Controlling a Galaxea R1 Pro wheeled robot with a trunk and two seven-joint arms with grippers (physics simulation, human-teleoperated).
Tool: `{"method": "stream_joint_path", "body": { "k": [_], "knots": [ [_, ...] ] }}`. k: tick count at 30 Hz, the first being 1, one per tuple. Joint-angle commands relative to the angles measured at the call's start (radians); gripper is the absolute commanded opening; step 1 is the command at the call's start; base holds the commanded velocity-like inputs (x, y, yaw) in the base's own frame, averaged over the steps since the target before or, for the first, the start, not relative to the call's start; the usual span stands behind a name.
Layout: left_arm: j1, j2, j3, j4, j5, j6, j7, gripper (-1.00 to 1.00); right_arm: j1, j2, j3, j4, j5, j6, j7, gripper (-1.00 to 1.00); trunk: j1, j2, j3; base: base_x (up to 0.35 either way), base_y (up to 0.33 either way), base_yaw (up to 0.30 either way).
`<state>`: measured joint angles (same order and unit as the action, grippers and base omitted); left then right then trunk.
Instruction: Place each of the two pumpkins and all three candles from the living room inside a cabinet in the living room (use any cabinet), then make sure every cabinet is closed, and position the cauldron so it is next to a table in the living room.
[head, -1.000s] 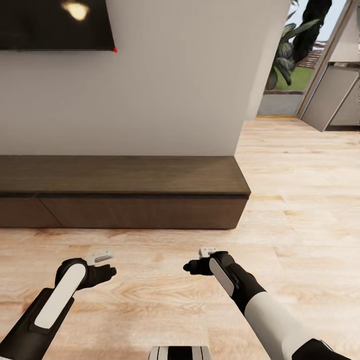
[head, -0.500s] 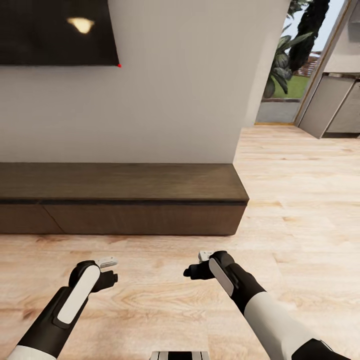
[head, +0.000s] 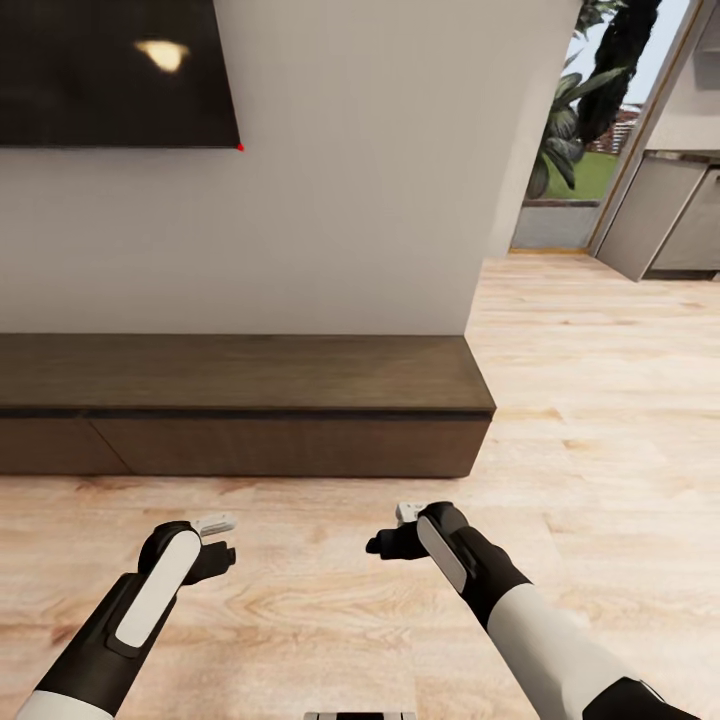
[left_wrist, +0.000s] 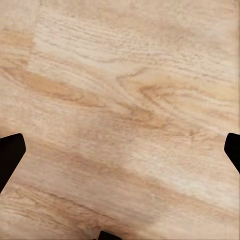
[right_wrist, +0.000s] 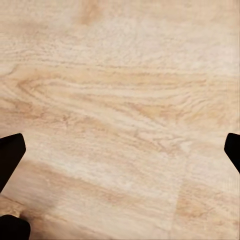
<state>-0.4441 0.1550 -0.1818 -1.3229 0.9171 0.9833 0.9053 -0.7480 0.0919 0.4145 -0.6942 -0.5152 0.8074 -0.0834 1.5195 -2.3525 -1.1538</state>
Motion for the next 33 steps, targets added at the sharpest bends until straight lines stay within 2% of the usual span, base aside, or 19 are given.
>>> {"method": "stream_joint_path", "body": {
  "k": [1, 24, 33],
  "knots": [
    [-0.001, 0.001, -0.002, -0.001, 0.009, 0.002, 0.01, 1.0, -0.001, 0.0, 0.004, -0.001, -0.01, 0.003, -0.009, 1.0, -0.004, 0.007, 0.002, 0.0, 0.0, 0.0],
    [-0.001, 0.001, -0.004, -0.001, 0.008, 0.002, 0.01, 1.0, -0.001, 0.0, 0.009, 0.008, -0.009, 0.0, -0.009, 1.0, -0.092, 0.168, 0.074, 0.0, 0.0, 0.0],
    [-0.001, 0.001, -0.034, -0.001, 0.005, 0.002, 0.013, 1.0, -0.001, -0.001, 0.005, 0.01, -0.009, 0.0, -0.01, 1.0, -0.127, 0.231, 0.103, 0.0, 0.0, 0.0]
  ]
}}
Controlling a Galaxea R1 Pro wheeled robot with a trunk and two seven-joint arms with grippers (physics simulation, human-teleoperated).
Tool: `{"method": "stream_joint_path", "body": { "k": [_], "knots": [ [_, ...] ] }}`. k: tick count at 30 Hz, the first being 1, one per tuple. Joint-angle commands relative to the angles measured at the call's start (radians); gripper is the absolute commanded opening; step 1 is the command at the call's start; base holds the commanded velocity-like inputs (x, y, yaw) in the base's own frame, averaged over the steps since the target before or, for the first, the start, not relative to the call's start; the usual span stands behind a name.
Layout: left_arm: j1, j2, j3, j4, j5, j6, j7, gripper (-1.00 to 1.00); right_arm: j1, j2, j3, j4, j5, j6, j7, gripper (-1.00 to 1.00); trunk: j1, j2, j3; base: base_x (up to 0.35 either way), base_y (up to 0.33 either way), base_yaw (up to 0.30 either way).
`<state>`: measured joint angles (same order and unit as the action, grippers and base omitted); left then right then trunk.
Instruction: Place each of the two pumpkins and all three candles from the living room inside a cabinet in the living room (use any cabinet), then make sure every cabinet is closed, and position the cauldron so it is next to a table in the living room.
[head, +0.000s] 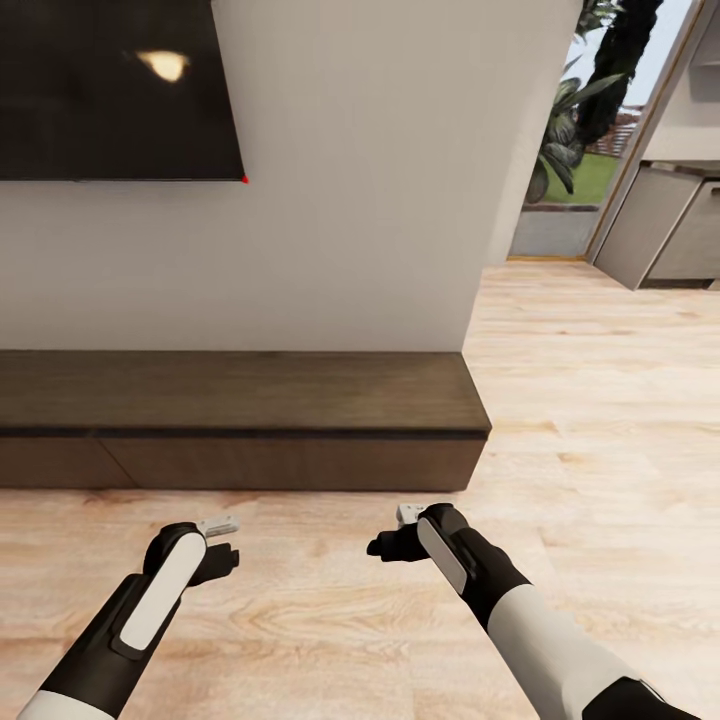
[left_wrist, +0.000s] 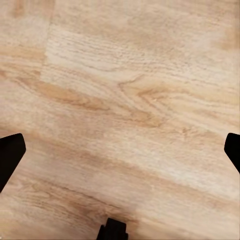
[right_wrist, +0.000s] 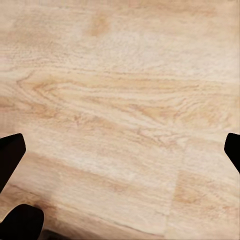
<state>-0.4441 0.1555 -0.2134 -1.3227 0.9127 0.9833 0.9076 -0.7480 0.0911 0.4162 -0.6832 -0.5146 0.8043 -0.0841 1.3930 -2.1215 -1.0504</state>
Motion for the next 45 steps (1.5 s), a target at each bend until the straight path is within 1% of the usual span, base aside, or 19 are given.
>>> {"method": "stream_joint_path", "body": {
  "k": [1, 38, 41, 45],
  "knots": [
    [-0.001, 0.001, -0.003, 0.0, 0.009, 0.002, 0.011, 1.0, -0.001, -0.001, 0.003, -0.001, -0.01, 0.003, -0.009, 1.0, -0.004, 0.007, 0.002, 0.0, 0.0, 0.0],
    [-0.001, 0.001, -0.005, 0.003, 0.012, 0.002, 0.011, 1.0, -0.001, -0.001, 0.003, -0.001, -0.009, -0.006, -0.01, 1.0, -0.146, 0.266, 0.118, 0.0, 0.0, 0.0],
    [-0.002, 0.002, -0.005, 0.016, 0.011, 0.002, 0.011, 1.0, -0.001, -0.003, 0.002, -0.001, -0.009, -0.007, -0.009, 1.0, -0.157, 0.287, 0.128, 0.0, 0.0, 0.0],
    [-0.005, 0.001, -0.005, 0.065, 0.011, 0.002, 0.008, 1.0, -0.001, -0.005, 0.0, 0.0, -0.009, -0.007, -0.011, 1.0, -0.173, 0.315, 0.14, 0.0, 0.0, 0.0]
  ]
}}
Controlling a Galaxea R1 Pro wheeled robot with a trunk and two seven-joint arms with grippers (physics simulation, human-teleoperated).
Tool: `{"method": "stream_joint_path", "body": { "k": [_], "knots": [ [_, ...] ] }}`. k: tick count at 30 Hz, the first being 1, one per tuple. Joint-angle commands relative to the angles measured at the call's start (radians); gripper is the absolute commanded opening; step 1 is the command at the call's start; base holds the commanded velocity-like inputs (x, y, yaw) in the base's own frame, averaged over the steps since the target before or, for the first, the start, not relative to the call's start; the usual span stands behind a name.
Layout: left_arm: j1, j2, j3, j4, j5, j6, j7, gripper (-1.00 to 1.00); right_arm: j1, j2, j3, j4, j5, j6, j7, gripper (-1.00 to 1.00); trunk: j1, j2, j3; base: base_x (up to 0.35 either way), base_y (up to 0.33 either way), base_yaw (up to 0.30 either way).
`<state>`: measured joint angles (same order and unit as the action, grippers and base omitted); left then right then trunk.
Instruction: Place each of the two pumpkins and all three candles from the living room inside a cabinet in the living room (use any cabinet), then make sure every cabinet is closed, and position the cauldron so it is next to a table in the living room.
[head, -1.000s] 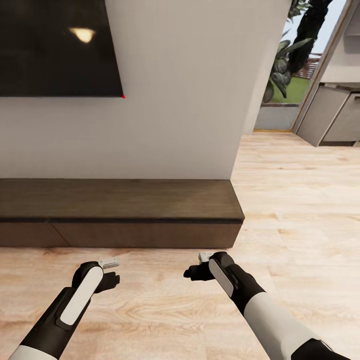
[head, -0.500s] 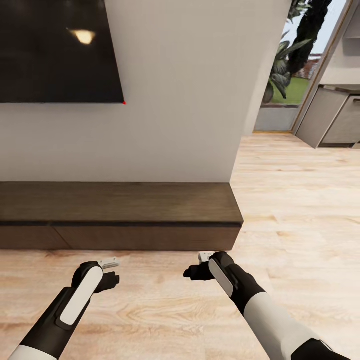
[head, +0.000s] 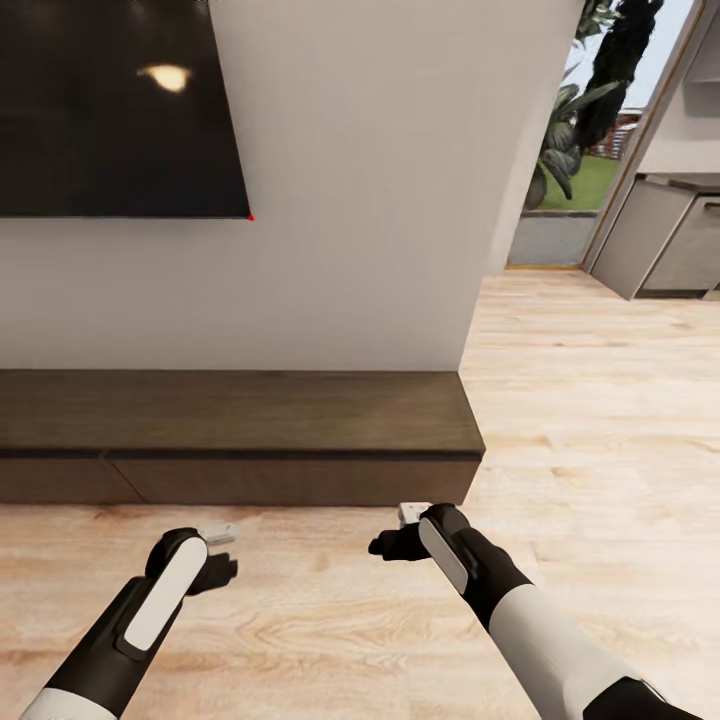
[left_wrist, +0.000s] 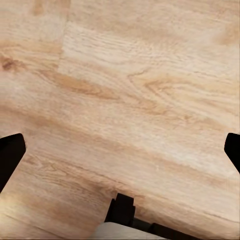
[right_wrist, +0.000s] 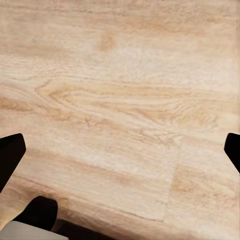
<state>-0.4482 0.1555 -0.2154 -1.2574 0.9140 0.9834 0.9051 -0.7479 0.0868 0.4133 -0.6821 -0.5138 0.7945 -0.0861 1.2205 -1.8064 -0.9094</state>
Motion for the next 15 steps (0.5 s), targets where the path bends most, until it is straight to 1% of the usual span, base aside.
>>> {"method": "stream_joint_path", "body": {
  "k": [1, 4, 7, 8, 9, 10, 11, 12, 13, 15],
  "knots": [
    [-0.001, 0.001, -0.003, 0.011, 0.009, 0.001, 0.009, 1.0, -0.001, -0.001, 0.004, -0.001, -0.01, 0.002, -0.011, 1.0, -0.004, 0.007, 0.002, 0.0, 0.0, 0.0],
    [-0.002, 0.001, -0.003, 0.048, 0.008, -0.001, 0.005, 1.0, 0.0, -0.001, 0.006, 0.005, -0.01, 0.0, -0.033, 1.0, -0.016, 0.028, 0.012, 0.0, 0.0, 0.0],
    [-0.011, 0.0, -0.003, 0.127, 0.006, -0.008, 0.002, 1.0, 0.002, -0.001, 0.005, 0.059, -0.01, -0.016, -0.097, 1.0, -0.027, 0.049, 0.021, 0.0, 0.0, 0.0],
    [-0.013, 0.0, -0.004, 0.185, 0.005, -0.027, 0.001, 1.0, 0.002, -0.001, 0.005, 0.104, -0.01, -0.044, -0.123, 1.0, -0.031, 0.056, 0.024, 0.0, 0.0, 0.0],
    [-0.014, 0.0, -0.005, 0.235, 0.005, -0.054, 0.0, 1.0, 0.002, -0.001, 0.004, 0.142, -0.01, -0.072, -0.134, 1.0, -0.035, 0.063, 0.027, 0.0, 0.0, 0.0],
    [-0.014, 0.001, -0.016, 0.327, 0.004, -0.119, -0.01, 1.0, 0.002, -0.002, 0.003, 0.211, -0.011, -0.13, -0.143, 1.0, -0.039, 0.07, 0.031, 0.0, 0.0, 0.0],
    [-0.015, 0.003, -0.036, 0.391, 0.003, -0.17, -0.032, 1.0, 0.002, -0.001, 0.003, 0.259, -0.011, -0.174, -0.147, 1.0, -0.042, 0.077, 0.034, 0.0, 0.0, 0.0],
    [-0.015, 0.006, -0.067, 0.453, -0.004, -0.225, -0.071, 1.0, 0.002, -0.001, 0.003, 0.305, -0.011, -0.219, -0.149, 1.0, -0.046, 0.084, 0.037, 0.0, 0.0, 0.0],
    [-0.015, 0.008, -0.105, 0.509, -0.02, -0.282, -0.126, 1.0, 0.002, -0.001, 0.003, 0.347, -0.011, -0.261, -0.15, 1.0, -0.05, 0.091, 0.04, 0.0, 0.0, 0.0],
    [-0.015, 0.012, -0.174, 0.62, -0.07, -0.391, -0.256, 1.0, 0.002, -0.001, 0.004, 0.422, -0.012, -0.335, -0.151, 1.0, -0.058, 0.105, 0.046, 0.0, 0.0, 0.0]
  ]
}}
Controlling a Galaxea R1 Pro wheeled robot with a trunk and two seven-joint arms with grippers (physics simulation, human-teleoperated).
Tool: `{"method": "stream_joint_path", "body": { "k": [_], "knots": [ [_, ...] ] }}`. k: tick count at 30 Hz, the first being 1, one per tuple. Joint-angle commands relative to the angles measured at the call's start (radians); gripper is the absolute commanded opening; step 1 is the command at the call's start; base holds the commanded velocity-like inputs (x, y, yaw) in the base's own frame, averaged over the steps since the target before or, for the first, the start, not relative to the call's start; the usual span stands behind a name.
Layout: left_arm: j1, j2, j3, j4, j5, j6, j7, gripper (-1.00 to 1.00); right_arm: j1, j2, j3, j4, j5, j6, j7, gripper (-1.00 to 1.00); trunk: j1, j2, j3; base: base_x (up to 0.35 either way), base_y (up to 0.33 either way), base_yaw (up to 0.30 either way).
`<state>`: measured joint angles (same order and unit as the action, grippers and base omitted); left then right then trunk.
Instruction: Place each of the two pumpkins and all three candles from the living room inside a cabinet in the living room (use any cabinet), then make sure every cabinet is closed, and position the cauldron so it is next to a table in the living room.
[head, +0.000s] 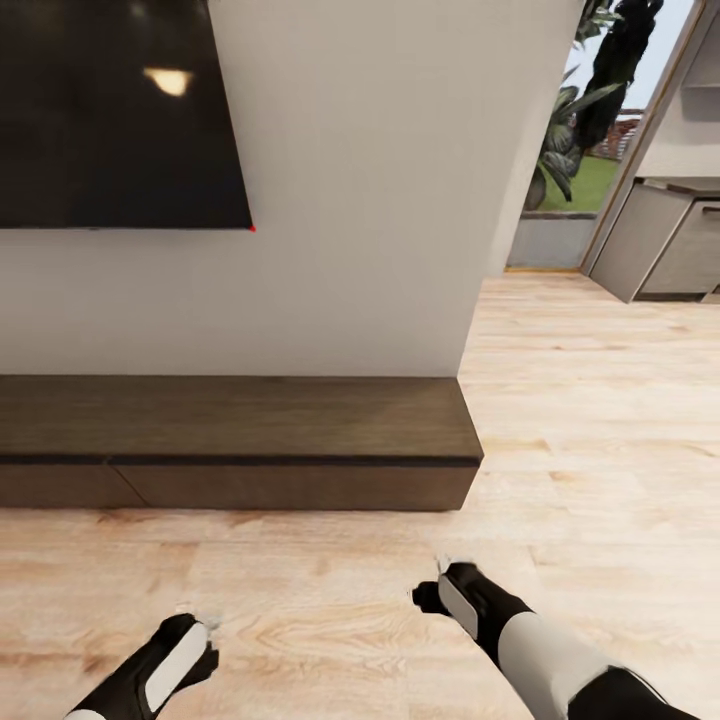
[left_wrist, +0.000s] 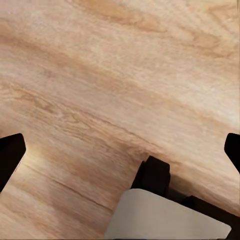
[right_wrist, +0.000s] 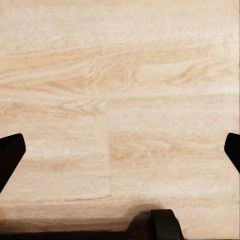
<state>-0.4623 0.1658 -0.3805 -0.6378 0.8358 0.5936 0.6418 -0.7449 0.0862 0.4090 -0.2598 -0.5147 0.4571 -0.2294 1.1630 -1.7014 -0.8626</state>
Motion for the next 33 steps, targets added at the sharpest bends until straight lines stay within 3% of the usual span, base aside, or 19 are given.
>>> {"method": "stream_joint_path", "body": {
  "k": [1, 2, 6, 13, 17, 21, 27, 33],
  "knots": [
    [-0.001, 0.002, -0.03, 0.067, -0.022, -0.054, -0.059, 1.0, 0.0, 0.0, 0.009, 0.038, -0.01, -0.033, -0.008, 1.0, -0.004, 0.007, 0.003, 0.0, 0.0, 0.0],
    [-0.001, 0.001, -0.044, 0.127, -0.046, -0.097, -0.11, 1.0, 0.002, 0.0, 0.009, 0.073, -0.009, -0.065, -0.008, 1.0, -0.008, 0.014, 0.006, 0.0, 0.0, 0.0],
    [-0.001, -0.004, -0.074, 0.307, -0.087, -0.252, -0.21, 1.0, 0.004, 0.0, 0.011, 0.215, -0.005, -0.199, -0.008, 1.0, -0.023, 0.042, 0.018, 0.0, 0.0, 0.0],
    [0.001, -0.01, -0.078, 0.42, -0.09, -0.355, -0.231, 1.0, 0.013, -0.001, 0.011, 0.279, -0.008, -0.347, -0.008, 1.0, -0.05, 0.091, 0.04, 0.0, 0.0, 0.0],
    [0.007, -0.031, -0.08, 0.511, -0.09, -0.455, -0.233, 1.0, 0.064, 0.0, 0.01, 0.298, -0.015, -0.468, -0.009, 1.0, -0.065, 0.119, 0.053, 0.0, 0.0, 0.0],
    [0.016, -0.043, -0.081, 0.569, -0.09, -0.509, -0.235, 1.0, 0.11, -0.001, 0.01, 0.303, -0.015, -0.549, -0.009, 1.0, -0.081, 0.147, 0.065, 0.0, 0.0, 0.0],
    [0.065, -0.047, -0.082, 0.585, -0.09, -0.566, -0.235, 1.0, 0.181, -0.001, 0.01, 0.304, -0.006, -0.59, -0.009, 1.0, -0.104, 0.189, 0.084, 0.0, 0.0, 0.0],
    [0.122, -0.051, -0.083, 0.587, -0.09, -0.637, -0.235, 1.0, 0.267, -0.002, 0.009, 0.305, -0.015, -0.722, -0.01, 1.0, -0.127, 0.231, 0.103, 0.0, 0.0, 0.0]
  ]
}}
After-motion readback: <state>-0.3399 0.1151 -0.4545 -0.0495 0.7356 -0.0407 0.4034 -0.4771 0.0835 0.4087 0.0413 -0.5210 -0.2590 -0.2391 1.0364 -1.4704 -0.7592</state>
